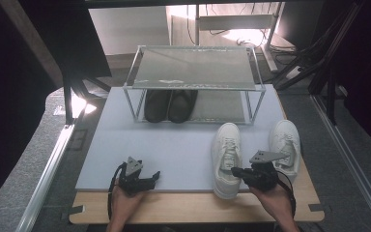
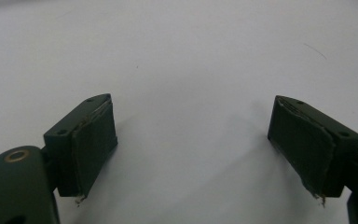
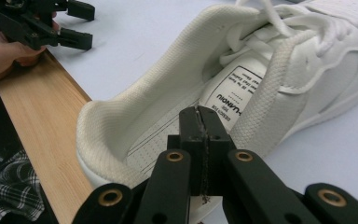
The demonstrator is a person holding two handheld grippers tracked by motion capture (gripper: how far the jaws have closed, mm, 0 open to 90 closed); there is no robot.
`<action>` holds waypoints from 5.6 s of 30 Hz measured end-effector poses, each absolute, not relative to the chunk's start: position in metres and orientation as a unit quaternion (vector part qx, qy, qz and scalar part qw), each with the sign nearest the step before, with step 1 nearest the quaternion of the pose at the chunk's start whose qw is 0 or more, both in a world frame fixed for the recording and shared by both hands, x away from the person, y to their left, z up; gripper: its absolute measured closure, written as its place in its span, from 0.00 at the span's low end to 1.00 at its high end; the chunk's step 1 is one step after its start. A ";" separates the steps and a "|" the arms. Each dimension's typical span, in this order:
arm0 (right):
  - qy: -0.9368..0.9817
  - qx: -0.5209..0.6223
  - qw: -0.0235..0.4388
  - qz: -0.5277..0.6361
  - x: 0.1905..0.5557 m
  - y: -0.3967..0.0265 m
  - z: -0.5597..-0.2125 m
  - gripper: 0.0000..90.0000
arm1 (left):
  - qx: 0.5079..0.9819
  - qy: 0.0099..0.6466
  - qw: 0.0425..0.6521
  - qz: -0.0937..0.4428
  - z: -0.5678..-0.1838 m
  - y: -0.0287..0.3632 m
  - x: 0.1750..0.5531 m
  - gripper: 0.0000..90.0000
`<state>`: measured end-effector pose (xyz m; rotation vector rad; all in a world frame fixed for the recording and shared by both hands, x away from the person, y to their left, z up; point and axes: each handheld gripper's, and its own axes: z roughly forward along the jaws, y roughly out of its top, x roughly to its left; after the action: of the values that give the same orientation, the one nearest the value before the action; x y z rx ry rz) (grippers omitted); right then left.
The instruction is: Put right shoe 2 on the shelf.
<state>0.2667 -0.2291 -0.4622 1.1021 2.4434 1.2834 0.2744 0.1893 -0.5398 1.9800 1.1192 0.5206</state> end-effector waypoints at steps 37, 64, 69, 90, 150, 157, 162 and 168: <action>0.794 0.427 0.144 0.408 0.284 -0.258 -0.425 1.00 | 0.779 0.442 0.395 0.205 -0.540 0.189 0.274 0.16; 0.783 0.483 0.136 0.367 0.321 -0.237 -0.446 1.00 | 0.780 0.441 0.394 0.205 -0.540 0.189 0.274 0.16; 0.788 0.472 0.126 0.374 0.321 -0.229 -0.448 1.00 | 0.780 0.441 0.393 0.205 -0.540 0.189 0.274 0.16; 0.806 0.432 0.112 0.388 0.331 -0.183 -0.453 1.00 | 0.780 0.442 0.394 0.205 -0.540 0.189 0.274 0.16; 0.842 0.404 0.088 0.345 0.318 -0.200 -0.446 0.74 | 0.781 0.440 0.393 0.206 -0.540 0.189 0.274 0.16; 0.844 0.409 0.080 0.338 0.321 -0.197 -0.445 0.85 | 0.780 0.441 0.393 0.205 -0.540 0.189 0.274 0.16; 0.828 0.434 0.038 0.354 0.327 -0.202 -0.446 0.90 | 0.780 0.441 0.393 0.205 -0.540 0.189 0.274 0.16; 0.801 0.461 -0.019 0.380 0.333 -0.212 -0.449 0.91 | 0.780 0.441 0.393 0.205 -0.540 0.189 0.274 0.16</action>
<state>0.3330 -0.2119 -0.4489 1.4665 2.5482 1.2092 0.2744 0.1893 -0.5398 1.9794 1.1199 0.5194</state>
